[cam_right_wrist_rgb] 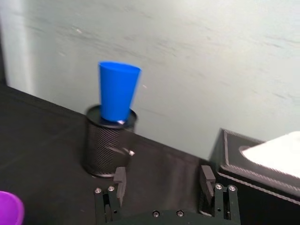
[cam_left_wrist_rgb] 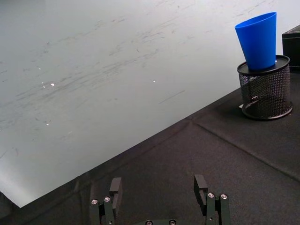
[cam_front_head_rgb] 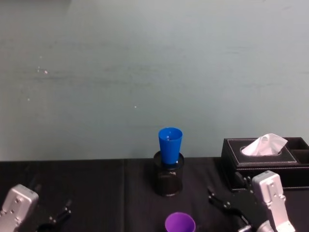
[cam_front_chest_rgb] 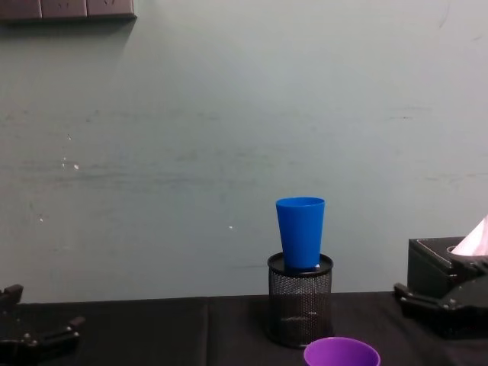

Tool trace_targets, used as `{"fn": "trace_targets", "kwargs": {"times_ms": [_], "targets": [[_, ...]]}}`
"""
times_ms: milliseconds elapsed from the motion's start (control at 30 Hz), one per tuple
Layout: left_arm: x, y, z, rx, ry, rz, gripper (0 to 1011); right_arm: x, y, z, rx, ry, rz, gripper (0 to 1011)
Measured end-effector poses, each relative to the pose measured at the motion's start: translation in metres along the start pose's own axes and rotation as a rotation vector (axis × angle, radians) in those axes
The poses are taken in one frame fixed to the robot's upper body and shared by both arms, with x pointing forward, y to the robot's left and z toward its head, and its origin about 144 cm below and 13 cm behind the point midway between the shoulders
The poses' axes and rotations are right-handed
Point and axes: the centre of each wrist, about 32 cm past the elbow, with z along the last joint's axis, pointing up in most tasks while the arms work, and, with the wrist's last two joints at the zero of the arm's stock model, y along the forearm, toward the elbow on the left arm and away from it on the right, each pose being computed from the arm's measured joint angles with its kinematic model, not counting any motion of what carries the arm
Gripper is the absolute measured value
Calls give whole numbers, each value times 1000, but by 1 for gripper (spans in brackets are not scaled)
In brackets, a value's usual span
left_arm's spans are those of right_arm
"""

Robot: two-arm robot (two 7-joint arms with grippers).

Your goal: Pick up one cup with a gripper and tap it against the other cup.

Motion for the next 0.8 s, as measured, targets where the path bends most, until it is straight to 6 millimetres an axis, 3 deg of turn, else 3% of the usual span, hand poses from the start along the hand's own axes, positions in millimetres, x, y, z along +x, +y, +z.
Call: {"fn": "trace_targets", "kwargs": {"times_ms": [367, 800], "targets": [[0, 0, 0, 0, 0, 0, 1000, -3, 2, -13, -69, 22, -22, 1000], [0, 0, 0, 0, 0, 0, 1000, -4, 2, -12, -69, 21, -25, 1000]]}}
